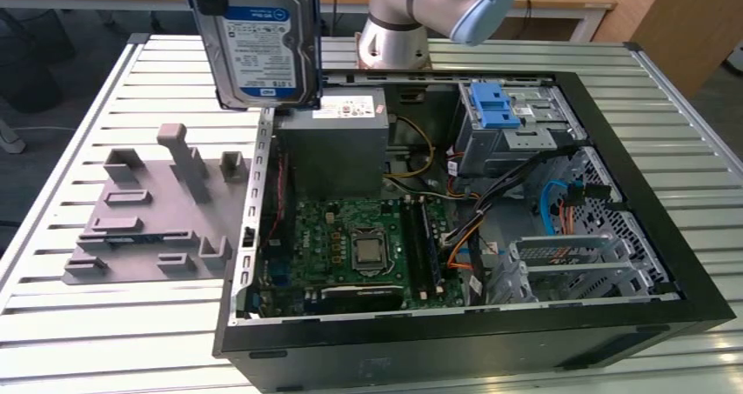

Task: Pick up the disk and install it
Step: 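Pick up the disk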

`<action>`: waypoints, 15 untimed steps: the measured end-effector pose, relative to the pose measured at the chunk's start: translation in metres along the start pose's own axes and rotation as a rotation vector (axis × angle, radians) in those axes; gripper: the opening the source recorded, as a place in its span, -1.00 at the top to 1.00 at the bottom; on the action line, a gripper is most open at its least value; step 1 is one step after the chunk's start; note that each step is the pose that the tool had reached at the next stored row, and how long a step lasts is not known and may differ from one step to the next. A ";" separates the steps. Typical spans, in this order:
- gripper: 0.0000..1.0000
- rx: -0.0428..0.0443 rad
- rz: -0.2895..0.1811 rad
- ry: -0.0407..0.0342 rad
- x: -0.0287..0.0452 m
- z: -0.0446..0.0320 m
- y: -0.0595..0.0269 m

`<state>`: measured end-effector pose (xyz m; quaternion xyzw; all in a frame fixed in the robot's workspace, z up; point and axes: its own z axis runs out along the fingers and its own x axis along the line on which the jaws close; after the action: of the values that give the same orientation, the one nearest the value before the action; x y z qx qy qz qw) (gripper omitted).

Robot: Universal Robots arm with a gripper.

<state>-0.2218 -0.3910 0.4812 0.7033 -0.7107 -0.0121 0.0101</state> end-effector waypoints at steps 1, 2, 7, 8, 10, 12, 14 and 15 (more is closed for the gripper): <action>0.27 0.0000 0.000 0.0000 0.0000 0.0000 -0.0013; 0.27 -0.0001 0.000 0.0000 0.0001 0.0000 -0.0026; 0.27 0.0000 0.000 0.0000 0.0001 -0.0001 -0.0088; 0.27 0.0000 0.000 0.0001 0.0001 -0.0001 -0.0101; 0.27 0.0000 0.000 0.0000 0.0002 -0.0001 -0.0125; 0.27 0.0000 0.000 0.0000 0.0002 -0.0001 -0.0152; 0.27 -0.0001 0.000 0.0000 0.0002 -0.0002 -0.0178; 0.27 -0.0001 0.000 0.0000 0.0002 -0.0002 -0.0189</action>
<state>-0.2029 -0.3914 0.4807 0.7033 -0.7107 -0.0122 0.0101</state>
